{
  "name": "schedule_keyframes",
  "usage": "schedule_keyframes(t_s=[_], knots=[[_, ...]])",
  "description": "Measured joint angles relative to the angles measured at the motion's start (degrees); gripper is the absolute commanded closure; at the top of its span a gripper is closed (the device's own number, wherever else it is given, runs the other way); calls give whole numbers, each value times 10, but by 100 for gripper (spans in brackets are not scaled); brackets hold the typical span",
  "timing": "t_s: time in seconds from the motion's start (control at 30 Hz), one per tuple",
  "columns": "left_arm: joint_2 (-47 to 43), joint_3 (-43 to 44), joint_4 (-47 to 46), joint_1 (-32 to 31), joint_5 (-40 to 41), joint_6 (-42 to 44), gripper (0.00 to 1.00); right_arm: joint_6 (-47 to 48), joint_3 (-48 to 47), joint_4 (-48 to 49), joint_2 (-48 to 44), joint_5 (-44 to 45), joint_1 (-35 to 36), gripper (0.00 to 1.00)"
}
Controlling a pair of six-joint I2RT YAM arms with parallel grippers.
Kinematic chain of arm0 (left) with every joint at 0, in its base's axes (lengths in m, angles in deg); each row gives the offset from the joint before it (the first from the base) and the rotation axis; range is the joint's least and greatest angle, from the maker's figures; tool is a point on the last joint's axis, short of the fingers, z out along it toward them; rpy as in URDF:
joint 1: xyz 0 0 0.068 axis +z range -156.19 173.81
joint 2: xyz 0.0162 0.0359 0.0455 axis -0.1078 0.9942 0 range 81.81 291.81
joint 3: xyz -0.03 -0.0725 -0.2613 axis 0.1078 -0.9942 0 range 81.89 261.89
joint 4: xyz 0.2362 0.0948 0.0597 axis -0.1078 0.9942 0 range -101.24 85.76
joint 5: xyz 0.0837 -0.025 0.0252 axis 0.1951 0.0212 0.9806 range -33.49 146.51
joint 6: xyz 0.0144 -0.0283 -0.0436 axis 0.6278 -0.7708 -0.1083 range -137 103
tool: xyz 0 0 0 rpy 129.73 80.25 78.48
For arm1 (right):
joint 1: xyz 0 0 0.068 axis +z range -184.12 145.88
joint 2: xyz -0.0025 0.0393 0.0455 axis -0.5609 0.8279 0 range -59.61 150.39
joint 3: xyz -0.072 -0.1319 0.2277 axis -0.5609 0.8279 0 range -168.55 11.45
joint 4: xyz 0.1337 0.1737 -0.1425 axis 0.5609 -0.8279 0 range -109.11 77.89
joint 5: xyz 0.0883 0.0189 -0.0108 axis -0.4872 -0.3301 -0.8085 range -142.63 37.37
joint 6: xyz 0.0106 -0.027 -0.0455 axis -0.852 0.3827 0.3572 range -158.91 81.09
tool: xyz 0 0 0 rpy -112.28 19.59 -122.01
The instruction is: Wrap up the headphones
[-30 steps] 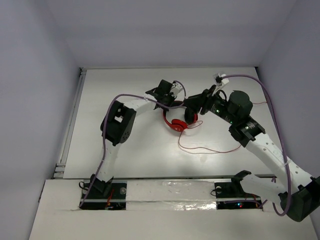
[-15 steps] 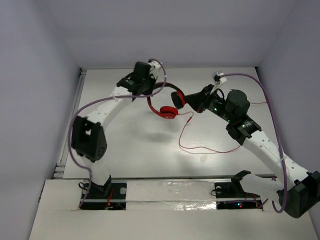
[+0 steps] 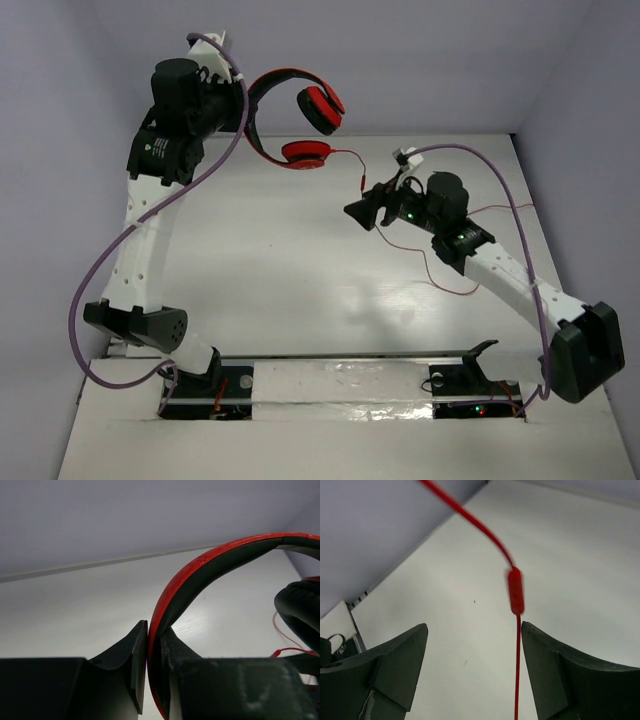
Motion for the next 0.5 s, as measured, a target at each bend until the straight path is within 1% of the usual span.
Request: schedule_keyframes(t_s=[0.07,0.13,0.2,0.3,0.37,0.43,0.47,0.5], knots=[[2,26,15,-2,-12,-16,100,3,4,-6,32,-5,0,18],[3,37,25,-3,-25,-28,100,2,24,-6,40,-2,0,18],[3,40,33,-2,-35,-37,100,2,42,-10,35,2,0,23],[5,41,46,2,-46,-46,100,-1,43,-10,33,12,0,30],[7,41,47,12,-64,-54,100,-9,56,5,28,20,0,36],[9,43,44,26,-86,-67,100,-20,80,21,20,33,0,37],[10,47,41,34,-98,-74,100,-25,93,24,18,37,0,40],[12,50,36,42,-110,-82,100,-28,103,26,18,40,0,42]])
